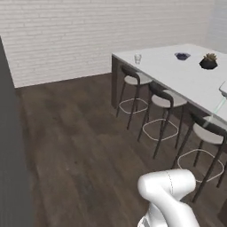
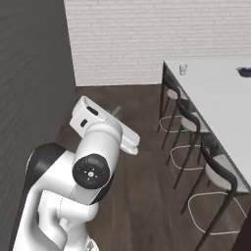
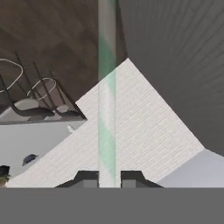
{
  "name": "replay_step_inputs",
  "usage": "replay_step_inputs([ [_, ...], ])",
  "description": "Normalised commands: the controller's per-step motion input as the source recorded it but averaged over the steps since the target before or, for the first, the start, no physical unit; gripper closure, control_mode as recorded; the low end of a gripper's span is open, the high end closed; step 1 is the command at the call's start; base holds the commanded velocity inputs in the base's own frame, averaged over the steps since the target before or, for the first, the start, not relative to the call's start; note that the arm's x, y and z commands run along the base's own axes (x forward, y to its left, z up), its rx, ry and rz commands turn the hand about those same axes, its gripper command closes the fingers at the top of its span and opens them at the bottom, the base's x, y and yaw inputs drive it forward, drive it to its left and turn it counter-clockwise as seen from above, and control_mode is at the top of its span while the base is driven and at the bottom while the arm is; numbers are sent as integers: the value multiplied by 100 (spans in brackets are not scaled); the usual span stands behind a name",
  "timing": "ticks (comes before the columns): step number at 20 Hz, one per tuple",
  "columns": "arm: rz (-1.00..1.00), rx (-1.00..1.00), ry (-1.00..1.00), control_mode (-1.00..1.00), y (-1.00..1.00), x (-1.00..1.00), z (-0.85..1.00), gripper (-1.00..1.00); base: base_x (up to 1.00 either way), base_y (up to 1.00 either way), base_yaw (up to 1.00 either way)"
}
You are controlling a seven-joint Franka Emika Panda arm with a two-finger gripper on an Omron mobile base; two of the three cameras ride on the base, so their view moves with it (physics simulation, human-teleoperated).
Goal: Take a straw from the drawer in front and place it inside the glass cup on the dining counter.
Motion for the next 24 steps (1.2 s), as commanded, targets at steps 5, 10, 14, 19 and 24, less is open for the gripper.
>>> replay_step_inputs([
  [5,0,0,0,100,0,0,0,100,98,95,-42],
  [10,0,0,0,100,0,0,0,100,100,94,-43],
  [14,0,0,0,100,0,0,0,100,100,98,-43],
  [19,0,0,0,100,0,0,0,100,98,99,-43],
  [24,0,0,0,100,0,0,0,100,99,99,-43],
])
